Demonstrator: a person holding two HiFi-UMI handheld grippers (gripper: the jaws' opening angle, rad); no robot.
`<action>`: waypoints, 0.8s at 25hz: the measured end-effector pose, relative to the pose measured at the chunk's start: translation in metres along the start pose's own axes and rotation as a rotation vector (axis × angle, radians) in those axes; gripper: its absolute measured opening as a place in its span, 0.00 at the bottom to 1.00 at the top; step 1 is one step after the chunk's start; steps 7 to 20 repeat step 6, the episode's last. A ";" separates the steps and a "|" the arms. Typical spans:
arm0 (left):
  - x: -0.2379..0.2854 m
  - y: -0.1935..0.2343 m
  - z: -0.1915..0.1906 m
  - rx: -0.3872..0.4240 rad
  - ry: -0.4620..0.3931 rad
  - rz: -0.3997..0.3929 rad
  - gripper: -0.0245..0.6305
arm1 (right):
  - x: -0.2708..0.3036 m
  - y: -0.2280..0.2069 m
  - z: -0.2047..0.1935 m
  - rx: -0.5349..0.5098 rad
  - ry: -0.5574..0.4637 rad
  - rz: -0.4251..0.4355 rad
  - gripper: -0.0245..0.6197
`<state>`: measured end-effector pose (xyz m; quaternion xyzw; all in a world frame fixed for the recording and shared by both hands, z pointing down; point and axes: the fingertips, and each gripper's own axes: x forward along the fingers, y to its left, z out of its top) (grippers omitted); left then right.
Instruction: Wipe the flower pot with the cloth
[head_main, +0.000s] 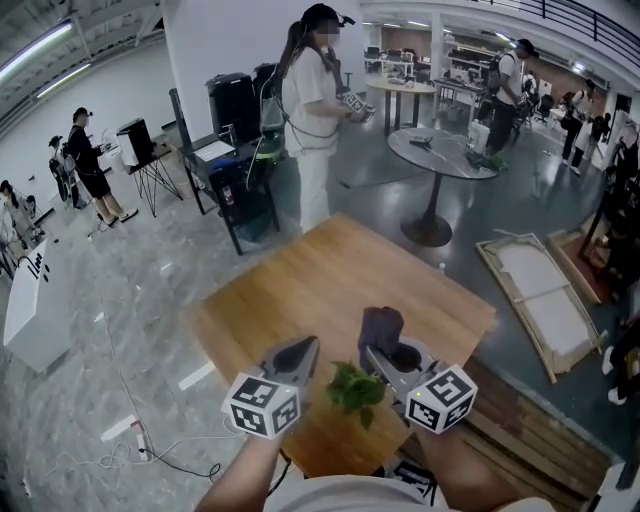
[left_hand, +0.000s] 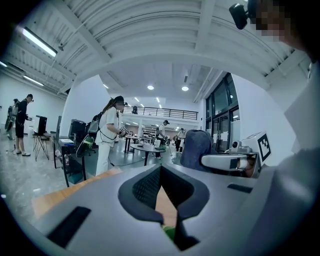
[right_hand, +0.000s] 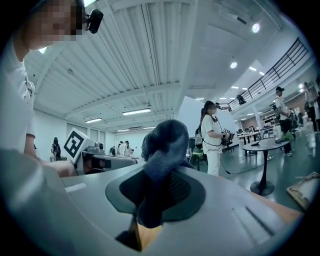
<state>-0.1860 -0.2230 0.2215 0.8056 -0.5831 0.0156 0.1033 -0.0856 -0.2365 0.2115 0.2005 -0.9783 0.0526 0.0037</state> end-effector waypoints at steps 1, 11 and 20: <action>0.000 0.000 0.000 0.001 0.000 -0.002 0.05 | 0.000 0.000 0.001 0.006 -0.003 0.001 0.13; 0.003 -0.002 0.001 0.005 0.004 -0.013 0.05 | 0.000 -0.001 0.004 0.031 -0.011 0.005 0.13; 0.003 -0.002 0.001 0.005 0.004 -0.013 0.05 | 0.000 -0.001 0.004 0.031 -0.011 0.005 0.13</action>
